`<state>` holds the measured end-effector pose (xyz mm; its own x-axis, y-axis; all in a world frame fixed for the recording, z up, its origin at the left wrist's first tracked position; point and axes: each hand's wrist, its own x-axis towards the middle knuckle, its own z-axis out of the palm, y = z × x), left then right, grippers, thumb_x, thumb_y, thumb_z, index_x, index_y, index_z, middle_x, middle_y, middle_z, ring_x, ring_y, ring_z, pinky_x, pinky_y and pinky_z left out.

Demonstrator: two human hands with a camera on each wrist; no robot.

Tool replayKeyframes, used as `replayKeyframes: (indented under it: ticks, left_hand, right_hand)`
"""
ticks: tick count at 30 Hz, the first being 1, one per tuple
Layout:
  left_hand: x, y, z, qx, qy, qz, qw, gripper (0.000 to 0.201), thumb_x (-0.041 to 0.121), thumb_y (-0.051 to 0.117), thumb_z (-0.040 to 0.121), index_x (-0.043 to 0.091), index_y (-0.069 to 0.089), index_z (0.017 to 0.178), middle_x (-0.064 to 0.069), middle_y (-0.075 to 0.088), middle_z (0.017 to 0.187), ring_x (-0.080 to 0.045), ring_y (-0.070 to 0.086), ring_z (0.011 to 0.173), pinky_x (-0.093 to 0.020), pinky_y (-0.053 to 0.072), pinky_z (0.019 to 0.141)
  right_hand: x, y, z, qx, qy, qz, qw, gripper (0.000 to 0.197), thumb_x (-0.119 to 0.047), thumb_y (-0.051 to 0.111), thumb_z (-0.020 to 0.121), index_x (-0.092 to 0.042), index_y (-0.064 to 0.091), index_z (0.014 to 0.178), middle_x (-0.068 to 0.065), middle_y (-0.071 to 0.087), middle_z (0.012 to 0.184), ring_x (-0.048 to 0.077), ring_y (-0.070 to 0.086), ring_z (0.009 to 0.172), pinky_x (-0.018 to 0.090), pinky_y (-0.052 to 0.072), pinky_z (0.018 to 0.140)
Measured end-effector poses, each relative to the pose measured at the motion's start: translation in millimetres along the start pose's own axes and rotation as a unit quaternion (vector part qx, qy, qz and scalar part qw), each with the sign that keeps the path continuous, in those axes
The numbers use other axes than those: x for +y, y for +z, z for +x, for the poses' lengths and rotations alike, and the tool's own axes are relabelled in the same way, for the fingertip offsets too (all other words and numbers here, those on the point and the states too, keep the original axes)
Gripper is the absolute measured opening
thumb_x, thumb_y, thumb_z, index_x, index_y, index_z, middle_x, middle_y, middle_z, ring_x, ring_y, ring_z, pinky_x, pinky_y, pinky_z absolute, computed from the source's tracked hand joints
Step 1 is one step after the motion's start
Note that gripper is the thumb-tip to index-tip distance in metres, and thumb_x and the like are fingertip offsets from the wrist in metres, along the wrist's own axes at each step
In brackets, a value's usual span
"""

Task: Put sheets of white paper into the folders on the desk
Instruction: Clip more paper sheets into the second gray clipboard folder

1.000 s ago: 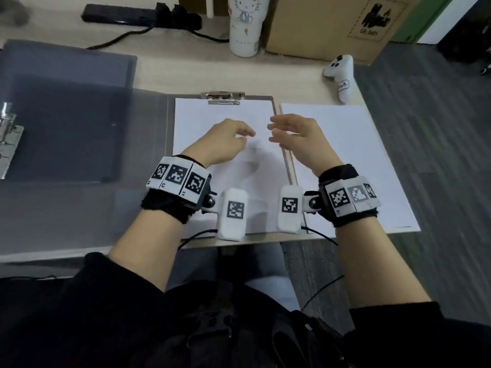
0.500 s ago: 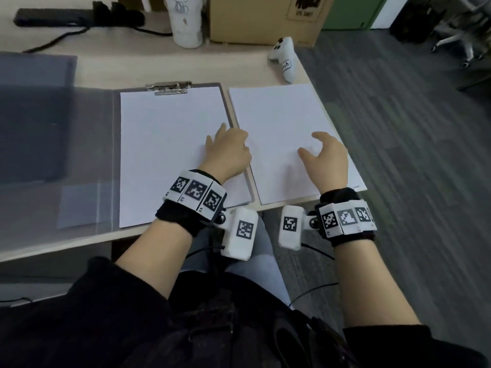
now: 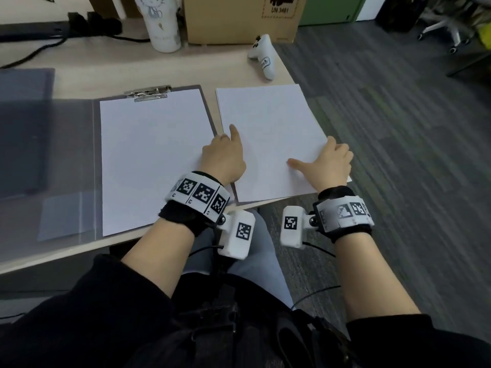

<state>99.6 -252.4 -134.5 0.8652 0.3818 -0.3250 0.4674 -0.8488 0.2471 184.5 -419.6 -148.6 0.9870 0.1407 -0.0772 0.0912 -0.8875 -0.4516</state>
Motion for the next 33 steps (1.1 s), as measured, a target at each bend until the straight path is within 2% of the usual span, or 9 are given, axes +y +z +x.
replayKeyframes:
  ticks: [7, 10, 15, 18, 21, 24, 28, 30, 33]
  left_hand:
    - [-3, -3, 3, 0.010, 0.007, 0.006, 1.000, 0.063, 0.009, 0.033, 0.095, 0.002, 0.001, 0.148, -0.020, 0.036, 0.145, -0.036, 0.040, 0.128, -0.044, 0.037, 0.100]
    - [-4, -2, 1, 0.007, 0.011, -0.010, 1.000, 0.059, 0.012, 0.034, 0.096, 0.001, 0.008, 0.147, -0.018, 0.032, 0.147, -0.035, 0.034, 0.132, -0.046, 0.033, 0.104]
    - [-13, 4, 10, 0.056, 0.004, -0.146, 0.988, 0.047, 0.020, 0.036, 0.095, 0.006, 0.028, 0.140, -0.016, 0.044, 0.139, -0.035, 0.040, 0.128, -0.048, 0.031, 0.105]
    - [-17, 3, 11, 0.147, 0.007, -0.315, 0.938, 0.040, 0.032, 0.035, 0.094, 0.005, 0.043, 0.122, -0.015, 0.055, 0.126, -0.034, 0.050, 0.118, -0.043, 0.037, 0.101]
    - [-21, -13, 14, 0.183, 0.031, -0.457, 0.870, 0.038, 0.032, 0.036, 0.098, 0.006, 0.049, 0.122, -0.009, 0.056, 0.127, -0.025, 0.051, 0.119, -0.037, 0.040, 0.099]
    - [-26, -37, 13, 0.250, 0.074, -0.557, 0.789, 0.020, 0.029, 0.041, 0.095, 0.015, 0.056, 0.100, -0.002, 0.062, 0.105, -0.018, 0.057, 0.098, -0.042, 0.047, 0.091]
    - [-38, -68, 0, 0.366, 0.131, -0.606, 0.694, 0.012, 0.010, 0.038, 0.096, 0.018, 0.046, 0.093, -0.001, 0.056, 0.095, -0.012, 0.054, 0.087, -0.026, 0.047, 0.081]
    - [-46, -75, -8, 0.389, 0.163, -0.603, 0.677, 0.016, 0.004, 0.035, 0.096, 0.017, 0.043, 0.099, -0.001, 0.056, 0.100, -0.012, 0.055, 0.092, -0.025, 0.048, 0.085]
    - [-54, -67, -17, 0.380, 0.160, -0.588, 0.696, 0.014, 0.004, 0.032, 0.097, 0.014, 0.042, 0.101, 0.003, 0.051, 0.099, -0.007, 0.051, 0.091, -0.024, 0.045, 0.087]
  right_hand:
    - [5, -5, 4, 0.061, 0.029, 0.268, 0.961, 0.035, -0.019, 0.071, 0.077, 0.001, 0.060, 0.103, 0.010, 0.064, 0.101, 0.025, 0.058, 0.094, 0.028, 0.041, 0.073]
    - [-11, -12, -4, 0.099, -0.018, 0.271, 0.957, 0.018, -0.017, 0.065, 0.080, -0.010, 0.052, 0.090, -0.003, 0.054, 0.076, 0.021, 0.051, 0.079, 0.027, 0.036, 0.068]
    - [-37, -34, -16, 0.154, -0.149, 0.287, 0.934, 0.031, -0.013, 0.063, 0.080, -0.025, 0.036, 0.070, -0.016, 0.040, 0.058, 0.006, 0.042, 0.053, 0.026, 0.032, 0.059]
    - [-51, -48, -26, 0.195, -0.222, 0.371, 0.880, 0.042, -0.011, 0.065, 0.079, -0.031, 0.030, 0.068, -0.018, 0.038, 0.058, -0.002, 0.039, 0.048, 0.025, 0.035, 0.055]
    - [-61, -60, -35, 0.215, -0.280, 0.430, 0.831, 0.043, -0.009, 0.068, 0.080, -0.028, 0.031, 0.070, -0.018, 0.035, 0.060, -0.003, 0.037, 0.049, 0.017, 0.033, 0.052]
    - [-72, -68, -38, 0.204, -0.297, 0.465, 0.809, 0.042, -0.007, 0.069, 0.081, -0.027, 0.034, 0.071, -0.015, 0.037, 0.063, -0.003, 0.038, 0.053, 0.016, 0.035, 0.054]
    - [-80, -73, -36, 0.155, -0.281, 0.515, 0.795, 0.033, -0.002, 0.070, 0.079, -0.022, 0.043, 0.076, -0.005, 0.054, 0.072, 0.009, 0.054, 0.065, 0.026, 0.047, 0.063]
    - [-80, -69, -33, 0.104, -0.272, 0.525, 0.800, 0.027, 0.003, 0.068, 0.079, -0.016, 0.049, 0.081, 0.000, 0.059, 0.079, 0.009, 0.060, 0.070, 0.027, 0.050, 0.067]
    - [-78, -53, -32, 0.019, -0.241, 0.546, 0.802, 0.021, 0.001, 0.071, 0.073, -0.010, 0.061, 0.088, 0.001, 0.066, 0.083, 0.013, 0.062, 0.078, 0.029, 0.052, 0.072]
